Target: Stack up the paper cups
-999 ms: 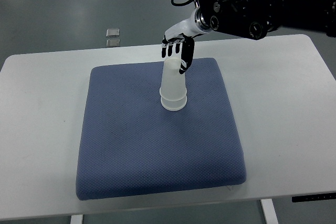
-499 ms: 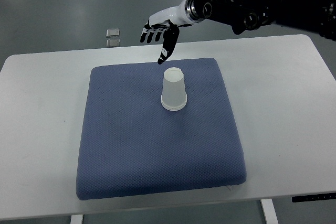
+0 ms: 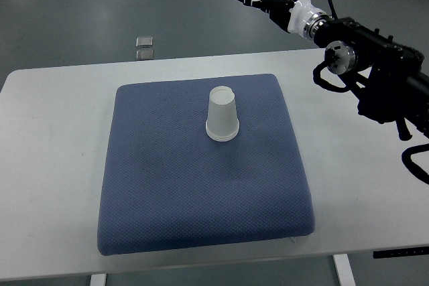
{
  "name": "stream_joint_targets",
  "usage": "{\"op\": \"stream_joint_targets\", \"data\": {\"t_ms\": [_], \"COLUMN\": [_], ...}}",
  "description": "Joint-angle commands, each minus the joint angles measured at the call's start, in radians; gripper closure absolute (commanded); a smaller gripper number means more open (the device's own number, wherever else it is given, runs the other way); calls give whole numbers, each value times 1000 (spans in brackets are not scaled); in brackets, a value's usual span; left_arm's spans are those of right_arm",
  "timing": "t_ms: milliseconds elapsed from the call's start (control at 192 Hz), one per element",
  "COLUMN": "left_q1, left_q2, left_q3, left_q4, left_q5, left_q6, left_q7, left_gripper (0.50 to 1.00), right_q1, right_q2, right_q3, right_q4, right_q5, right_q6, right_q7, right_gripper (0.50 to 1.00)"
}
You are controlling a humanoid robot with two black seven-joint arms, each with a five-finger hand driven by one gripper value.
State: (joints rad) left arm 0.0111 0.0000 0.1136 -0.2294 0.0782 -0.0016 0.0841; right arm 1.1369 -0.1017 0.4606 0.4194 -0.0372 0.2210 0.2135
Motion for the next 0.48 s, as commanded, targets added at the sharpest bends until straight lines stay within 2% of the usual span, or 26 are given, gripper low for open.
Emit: {"op": "stream_joint_targets", "data": {"t_ms": [0, 140, 270, 473], "left_q1": [0, 0, 0, 1], "left_q2": [0, 0, 0, 0], "left_q3": [0, 0, 0, 0], "left_q4": [1, -2, -2, -2], "left_q5": [0, 0, 0, 0], "left_q6": [0, 0, 0, 0], "left_q7": [0, 0, 0, 0], "left_gripper": [500, 500, 500, 500], "right_q1": [-94, -181, -226, -259], "right_q2": [14, 79, 91, 91], "right_q3": [170, 273, 279, 280], "right_q4": [-1, -1, -1, -1], "right_q5": [2, 2, 2, 2], "right_q6": [0, 1, 9, 18], "right_q7": [6, 24, 92, 98], "right_gripper": [593, 589, 587, 587]}}
